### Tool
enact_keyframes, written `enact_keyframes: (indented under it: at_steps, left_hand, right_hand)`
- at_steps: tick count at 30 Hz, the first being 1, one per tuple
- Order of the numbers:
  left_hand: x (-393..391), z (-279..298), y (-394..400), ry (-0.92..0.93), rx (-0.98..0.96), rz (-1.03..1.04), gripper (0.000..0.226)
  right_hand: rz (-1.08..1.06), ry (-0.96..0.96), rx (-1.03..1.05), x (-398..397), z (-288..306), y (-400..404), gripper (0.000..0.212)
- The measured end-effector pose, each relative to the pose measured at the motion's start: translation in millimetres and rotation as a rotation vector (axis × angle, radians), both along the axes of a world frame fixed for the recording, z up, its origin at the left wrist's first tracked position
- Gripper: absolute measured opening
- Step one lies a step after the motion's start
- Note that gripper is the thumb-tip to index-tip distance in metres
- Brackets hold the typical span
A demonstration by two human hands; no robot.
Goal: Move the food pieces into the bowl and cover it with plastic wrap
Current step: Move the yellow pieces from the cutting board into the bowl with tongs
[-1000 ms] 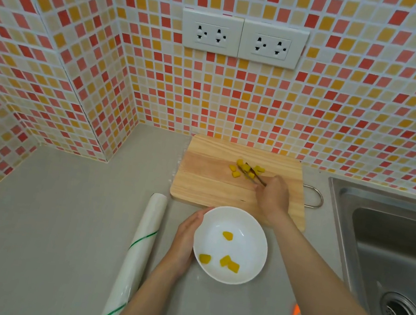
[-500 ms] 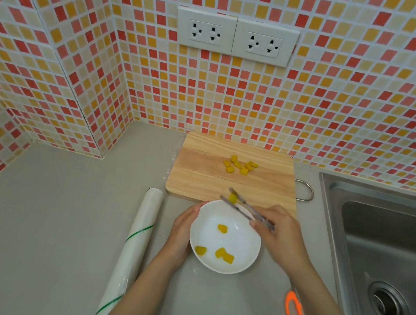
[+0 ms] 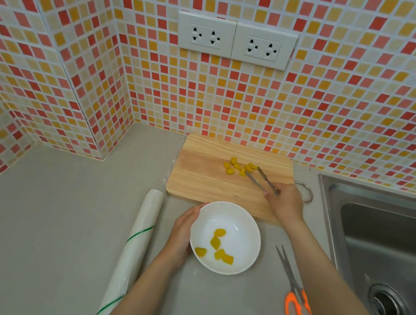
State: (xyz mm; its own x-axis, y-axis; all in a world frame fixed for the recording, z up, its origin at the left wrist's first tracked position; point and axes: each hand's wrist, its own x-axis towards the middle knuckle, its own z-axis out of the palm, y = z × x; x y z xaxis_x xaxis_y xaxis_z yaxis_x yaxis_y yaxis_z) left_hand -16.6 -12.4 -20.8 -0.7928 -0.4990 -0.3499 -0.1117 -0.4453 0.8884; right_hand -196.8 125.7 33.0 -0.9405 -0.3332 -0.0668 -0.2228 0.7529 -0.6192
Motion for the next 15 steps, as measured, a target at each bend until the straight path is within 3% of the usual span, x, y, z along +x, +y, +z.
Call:
enact_keyframes:
  at_steps: [1,4,7,15]
  left_hand:
    - [0,-1,0,-0.004,-0.001,-0.001,0.026]
    - [-1,-3,-1,-0.019,0.004,0.010,0.025]
    - [-2,-3,-1,-0.032,0.012,0.019,0.025]
    - [-1,-5,-1,-0.015,-0.004,0.006,0.026]
  right_hand:
    - [-0.015,-0.020,0.014,-3,-4,-8,0.011]
    - [-0.052,-0.045,0.005,-8,-18,-28,0.034]
    - [-0.092,-0.035,0.021,-10,-26,-39,0.016]
    - [-0.055,0.079,-0.073,17,-16,-11,0.015]
